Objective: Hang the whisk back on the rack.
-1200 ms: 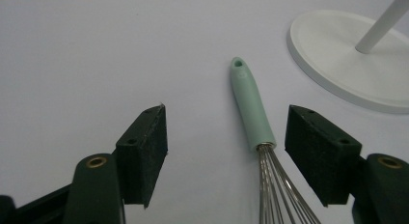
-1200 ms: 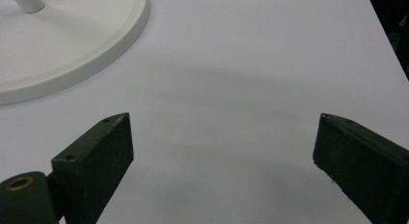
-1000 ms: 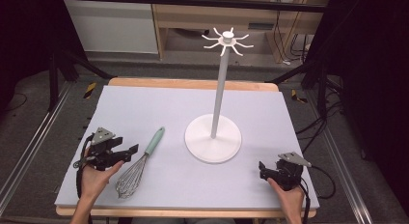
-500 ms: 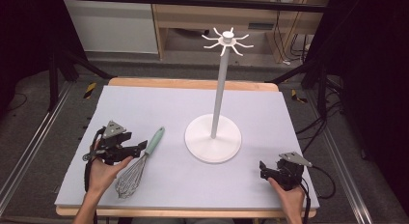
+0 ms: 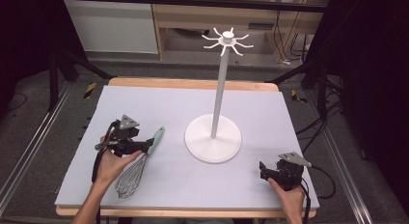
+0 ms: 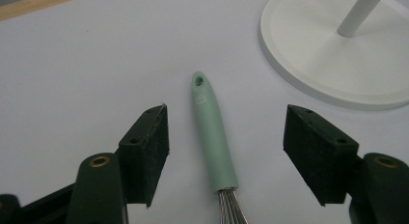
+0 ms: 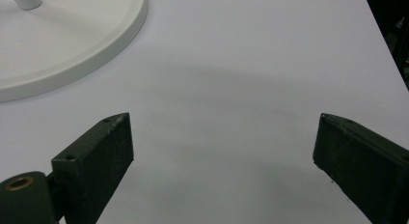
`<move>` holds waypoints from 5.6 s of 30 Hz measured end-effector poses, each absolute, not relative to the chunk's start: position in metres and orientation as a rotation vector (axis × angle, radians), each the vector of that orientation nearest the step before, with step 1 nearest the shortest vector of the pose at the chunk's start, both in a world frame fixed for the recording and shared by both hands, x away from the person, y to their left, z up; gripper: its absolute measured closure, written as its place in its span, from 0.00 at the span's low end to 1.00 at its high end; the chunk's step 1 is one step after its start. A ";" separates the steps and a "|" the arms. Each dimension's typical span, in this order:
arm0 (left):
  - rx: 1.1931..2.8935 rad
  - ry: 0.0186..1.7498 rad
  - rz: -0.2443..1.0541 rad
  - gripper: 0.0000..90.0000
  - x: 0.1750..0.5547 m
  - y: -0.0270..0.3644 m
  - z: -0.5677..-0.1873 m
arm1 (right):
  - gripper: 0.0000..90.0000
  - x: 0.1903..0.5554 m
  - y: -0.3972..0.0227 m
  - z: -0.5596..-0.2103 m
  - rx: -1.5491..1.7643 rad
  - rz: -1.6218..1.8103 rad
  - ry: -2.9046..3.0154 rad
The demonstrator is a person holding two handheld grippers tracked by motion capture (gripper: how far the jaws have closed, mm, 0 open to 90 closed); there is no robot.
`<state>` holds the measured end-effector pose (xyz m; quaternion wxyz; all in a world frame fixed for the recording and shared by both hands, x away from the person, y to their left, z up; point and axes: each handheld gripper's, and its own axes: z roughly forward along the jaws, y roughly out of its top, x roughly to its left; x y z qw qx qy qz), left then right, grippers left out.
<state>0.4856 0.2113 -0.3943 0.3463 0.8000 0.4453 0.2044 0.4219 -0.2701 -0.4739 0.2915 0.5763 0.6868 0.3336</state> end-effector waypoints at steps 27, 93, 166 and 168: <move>2.260 1.204 0.460 0.45 0.506 0.199 -0.416 | 0.08 0.424 -0.270 -0.474 1.531 0.888 1.848; 2.347 1.311 0.264 0.76 0.511 0.199 -0.437 | 0.08 0.425 -0.271 -0.476 1.544 0.872 1.862; 1.755 1.017 0.540 0.76 0.445 0.230 -0.341 | 0.08 0.425 -0.271 -0.475 1.546 0.882 1.859; 1.749 1.006 0.546 0.76 0.445 0.228 -0.338 | 0.08 0.424 -0.271 -0.475 1.556 0.885 1.855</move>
